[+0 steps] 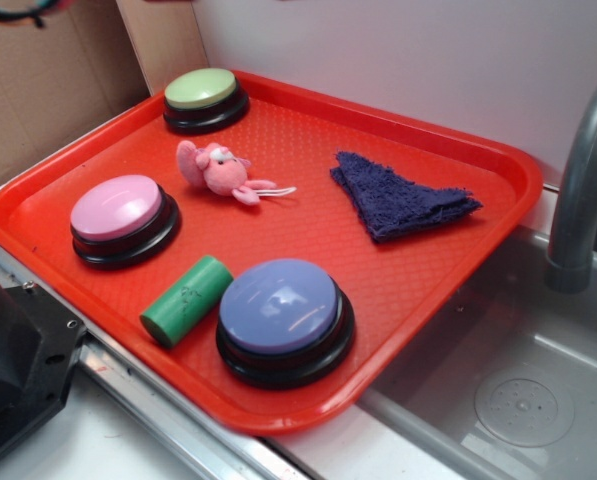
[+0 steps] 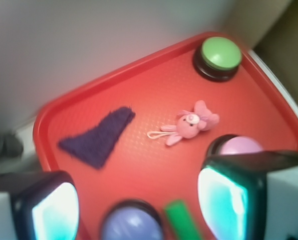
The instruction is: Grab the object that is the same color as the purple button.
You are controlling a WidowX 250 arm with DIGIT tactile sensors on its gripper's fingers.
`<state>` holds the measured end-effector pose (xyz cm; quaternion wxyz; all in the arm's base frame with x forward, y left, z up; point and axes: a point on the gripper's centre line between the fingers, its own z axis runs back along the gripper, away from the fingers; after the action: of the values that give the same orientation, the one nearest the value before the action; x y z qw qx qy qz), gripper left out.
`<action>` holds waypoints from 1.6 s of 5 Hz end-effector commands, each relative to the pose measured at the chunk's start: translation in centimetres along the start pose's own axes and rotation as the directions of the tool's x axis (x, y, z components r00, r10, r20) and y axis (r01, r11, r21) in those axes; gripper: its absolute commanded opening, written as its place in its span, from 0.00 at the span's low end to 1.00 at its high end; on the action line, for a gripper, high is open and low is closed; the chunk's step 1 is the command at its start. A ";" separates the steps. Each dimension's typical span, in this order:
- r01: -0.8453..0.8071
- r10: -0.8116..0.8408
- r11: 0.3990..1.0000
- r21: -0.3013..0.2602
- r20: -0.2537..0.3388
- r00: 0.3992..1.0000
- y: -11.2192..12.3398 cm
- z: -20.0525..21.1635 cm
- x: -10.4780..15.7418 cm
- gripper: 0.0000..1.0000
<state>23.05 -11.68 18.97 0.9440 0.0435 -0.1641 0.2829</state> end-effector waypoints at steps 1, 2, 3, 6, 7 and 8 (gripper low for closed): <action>-0.384 0.383 0.917 0.110 0.031 0.923 -2.8 -6.1 3.7 1.00; -0.415 0.422 0.903 0.110 -0.044 0.906 -3.4 -9.9 4.0 1.00; -0.394 0.401 0.916 0.080 -0.107 0.910 -4.2 -12.8 3.2 1.00; -0.320 0.324 0.946 0.053 -0.187 0.927 -3.9 -17.1 0.7 1.00; -0.301 0.292 0.953 -0.026 -0.183 0.939 -4.9 -18.0 1.9 1.00; -0.307 0.295 0.951 -0.044 -0.183 0.938 -4.5 -18.5 2.6 1.00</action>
<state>31.61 -12.42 2.00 0.9022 -0.0271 -0.0785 0.4232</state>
